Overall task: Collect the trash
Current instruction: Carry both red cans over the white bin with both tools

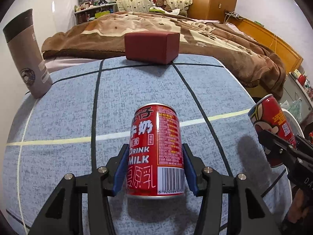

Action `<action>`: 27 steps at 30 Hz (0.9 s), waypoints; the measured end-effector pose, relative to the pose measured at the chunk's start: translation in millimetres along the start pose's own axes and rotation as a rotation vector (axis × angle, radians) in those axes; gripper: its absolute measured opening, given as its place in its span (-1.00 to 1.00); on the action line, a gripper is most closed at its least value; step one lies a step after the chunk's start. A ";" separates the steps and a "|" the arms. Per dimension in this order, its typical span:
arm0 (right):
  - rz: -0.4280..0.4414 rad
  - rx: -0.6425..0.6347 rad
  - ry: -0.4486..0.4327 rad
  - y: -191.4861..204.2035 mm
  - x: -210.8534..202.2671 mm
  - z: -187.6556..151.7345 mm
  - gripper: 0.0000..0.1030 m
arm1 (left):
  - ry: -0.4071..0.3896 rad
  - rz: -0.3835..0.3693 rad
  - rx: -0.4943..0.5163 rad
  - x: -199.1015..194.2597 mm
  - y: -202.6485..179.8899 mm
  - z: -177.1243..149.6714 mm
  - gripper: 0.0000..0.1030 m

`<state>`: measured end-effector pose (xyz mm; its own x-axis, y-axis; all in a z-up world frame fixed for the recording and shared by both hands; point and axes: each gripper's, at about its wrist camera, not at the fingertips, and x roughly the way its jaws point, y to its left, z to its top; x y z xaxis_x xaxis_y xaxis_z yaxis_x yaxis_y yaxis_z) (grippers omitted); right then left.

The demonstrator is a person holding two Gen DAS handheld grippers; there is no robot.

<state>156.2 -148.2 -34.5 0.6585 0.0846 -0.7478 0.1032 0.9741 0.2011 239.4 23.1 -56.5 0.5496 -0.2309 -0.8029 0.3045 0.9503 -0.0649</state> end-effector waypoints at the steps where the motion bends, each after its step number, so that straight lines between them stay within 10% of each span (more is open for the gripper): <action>1: 0.002 0.001 -0.002 -0.7 -0.8 -0.5 0.05 | -0.008 0.005 0.005 -2.9 -1.9 -0.3 0.05; 27: -0.035 0.063 -0.121 -80.7 -76.5 -14.7 0.05 | -0.162 -0.134 0.115 -78.9 -128.2 -11.6 0.05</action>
<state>86.5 -230.3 -2.7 0.7383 0.0211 -0.6741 0.1717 0.9607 0.2182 148.0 -78.0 8.4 0.6130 -0.3928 -0.6855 0.4650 0.8809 -0.0889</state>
